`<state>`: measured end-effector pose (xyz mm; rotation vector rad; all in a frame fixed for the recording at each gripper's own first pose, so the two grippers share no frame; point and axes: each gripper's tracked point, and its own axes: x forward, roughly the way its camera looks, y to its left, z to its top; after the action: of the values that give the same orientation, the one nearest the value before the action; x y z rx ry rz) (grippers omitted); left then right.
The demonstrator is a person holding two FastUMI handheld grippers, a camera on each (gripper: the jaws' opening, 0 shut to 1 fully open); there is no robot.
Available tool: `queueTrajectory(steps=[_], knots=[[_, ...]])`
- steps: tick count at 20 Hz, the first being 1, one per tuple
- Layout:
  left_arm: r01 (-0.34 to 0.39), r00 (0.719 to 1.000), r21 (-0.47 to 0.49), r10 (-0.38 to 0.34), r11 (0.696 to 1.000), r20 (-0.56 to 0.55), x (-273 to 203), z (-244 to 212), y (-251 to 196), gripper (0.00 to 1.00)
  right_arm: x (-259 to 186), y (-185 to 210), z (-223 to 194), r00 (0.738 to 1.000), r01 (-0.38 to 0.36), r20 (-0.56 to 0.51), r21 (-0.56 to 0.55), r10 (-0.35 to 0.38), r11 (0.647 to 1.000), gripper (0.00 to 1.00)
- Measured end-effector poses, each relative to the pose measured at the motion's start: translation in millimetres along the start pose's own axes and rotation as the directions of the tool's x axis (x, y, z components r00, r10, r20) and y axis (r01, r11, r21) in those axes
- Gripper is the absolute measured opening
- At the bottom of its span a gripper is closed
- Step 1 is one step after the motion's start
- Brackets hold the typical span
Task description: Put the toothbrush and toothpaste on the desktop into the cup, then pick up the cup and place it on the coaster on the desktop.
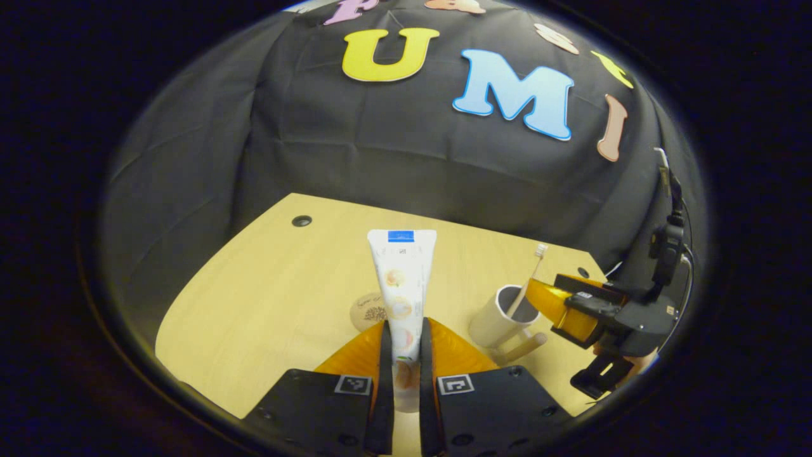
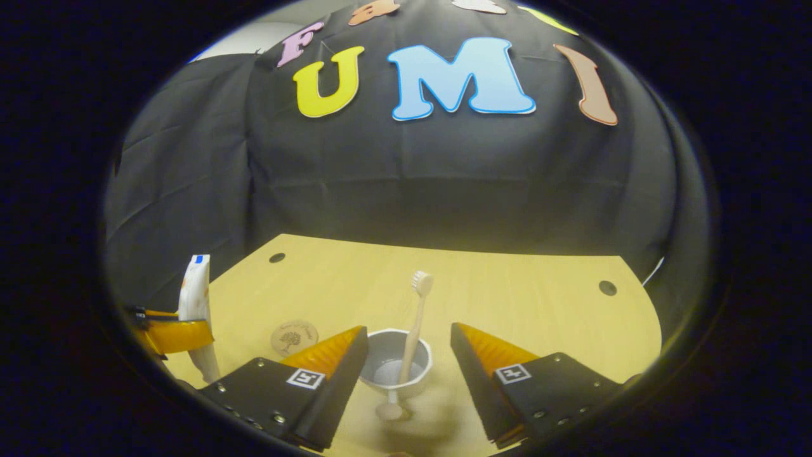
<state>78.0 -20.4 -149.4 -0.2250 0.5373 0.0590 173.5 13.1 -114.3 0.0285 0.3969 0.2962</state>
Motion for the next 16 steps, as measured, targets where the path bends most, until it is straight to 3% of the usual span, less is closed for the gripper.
queueTrajectory(steps=[10, 16], knots=[[0.156, 0.977, -0.018, -0.152, 0.988, 0.153, 23, 53, -50, 0.23, -60, -65, -16, 0.991, 0.131, -0.032, 0.118, -0.128, 0.984, 0.85], [0.283, 0.926, -0.003, -0.272, 0.959, 0.262, 46, 92, -102, 0.23, -86, -92, -44, 0.979, 0.193, -0.088, 0.145, -0.181, 0.970, 0.86]])
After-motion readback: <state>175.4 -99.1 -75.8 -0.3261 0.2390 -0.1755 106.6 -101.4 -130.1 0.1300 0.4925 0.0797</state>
